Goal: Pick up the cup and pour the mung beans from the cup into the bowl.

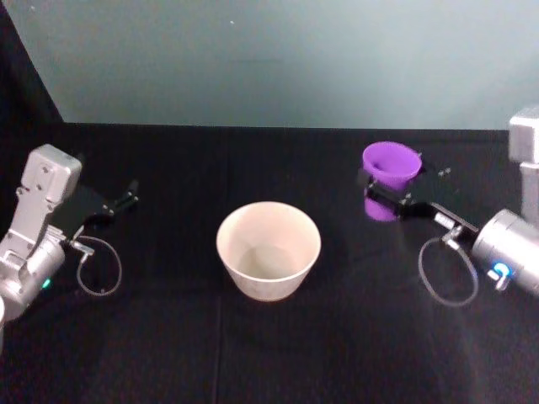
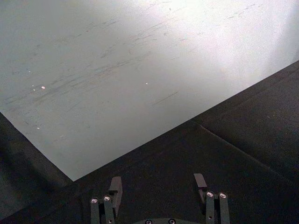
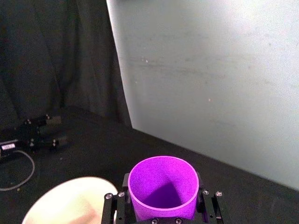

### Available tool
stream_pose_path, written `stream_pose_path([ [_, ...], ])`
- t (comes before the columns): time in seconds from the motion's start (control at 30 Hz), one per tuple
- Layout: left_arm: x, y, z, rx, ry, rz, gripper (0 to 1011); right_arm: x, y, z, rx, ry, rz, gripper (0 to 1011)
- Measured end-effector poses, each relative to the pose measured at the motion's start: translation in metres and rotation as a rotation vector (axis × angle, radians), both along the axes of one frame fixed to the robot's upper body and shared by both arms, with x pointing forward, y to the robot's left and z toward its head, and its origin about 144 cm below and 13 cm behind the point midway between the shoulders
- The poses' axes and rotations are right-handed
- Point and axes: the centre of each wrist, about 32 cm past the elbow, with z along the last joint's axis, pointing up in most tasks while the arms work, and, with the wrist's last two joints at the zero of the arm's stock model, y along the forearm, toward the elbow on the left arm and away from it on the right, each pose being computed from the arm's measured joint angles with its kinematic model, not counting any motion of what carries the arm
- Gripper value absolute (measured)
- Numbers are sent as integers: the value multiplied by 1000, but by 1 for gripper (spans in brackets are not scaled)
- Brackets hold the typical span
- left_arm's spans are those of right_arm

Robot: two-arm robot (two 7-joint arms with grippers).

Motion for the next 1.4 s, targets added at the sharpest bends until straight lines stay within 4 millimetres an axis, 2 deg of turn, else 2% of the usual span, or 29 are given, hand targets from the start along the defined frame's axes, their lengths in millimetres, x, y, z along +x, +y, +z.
stream_pose_path([
  [0.1,0,0,0,0,0,0,1000,1,1,22,-15,-17,-6,746],
  [0.3,0,0,0,0,0,0,1000,3,1,47,-13,-12,-19,746],
  [0.53,0,0,0,0,0,0,1000,4,1,63,-12,-20,-25,746],
  [1.4,0,0,0,0,0,0,1000,4,1,60,-12,-16,-24,746],
])
